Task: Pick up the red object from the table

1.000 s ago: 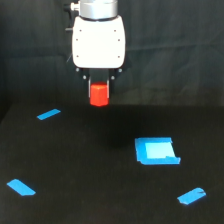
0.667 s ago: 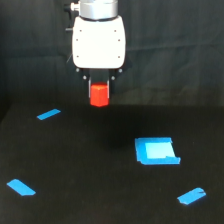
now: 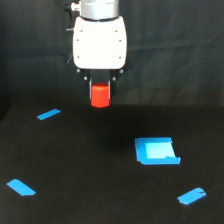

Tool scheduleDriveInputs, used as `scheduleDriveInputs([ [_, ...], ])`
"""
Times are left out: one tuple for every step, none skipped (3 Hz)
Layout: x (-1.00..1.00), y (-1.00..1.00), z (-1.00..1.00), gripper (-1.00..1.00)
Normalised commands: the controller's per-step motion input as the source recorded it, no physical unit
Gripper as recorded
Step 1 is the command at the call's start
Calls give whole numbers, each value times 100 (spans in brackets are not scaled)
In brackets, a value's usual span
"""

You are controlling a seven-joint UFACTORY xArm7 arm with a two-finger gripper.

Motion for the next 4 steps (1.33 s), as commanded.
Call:
scheduleDriveInputs([
  [1,-8,0,-95],
  [-8,-19,-5,-94],
  [0,-7,-5,-97],
  [-9,-7,0,-100],
])
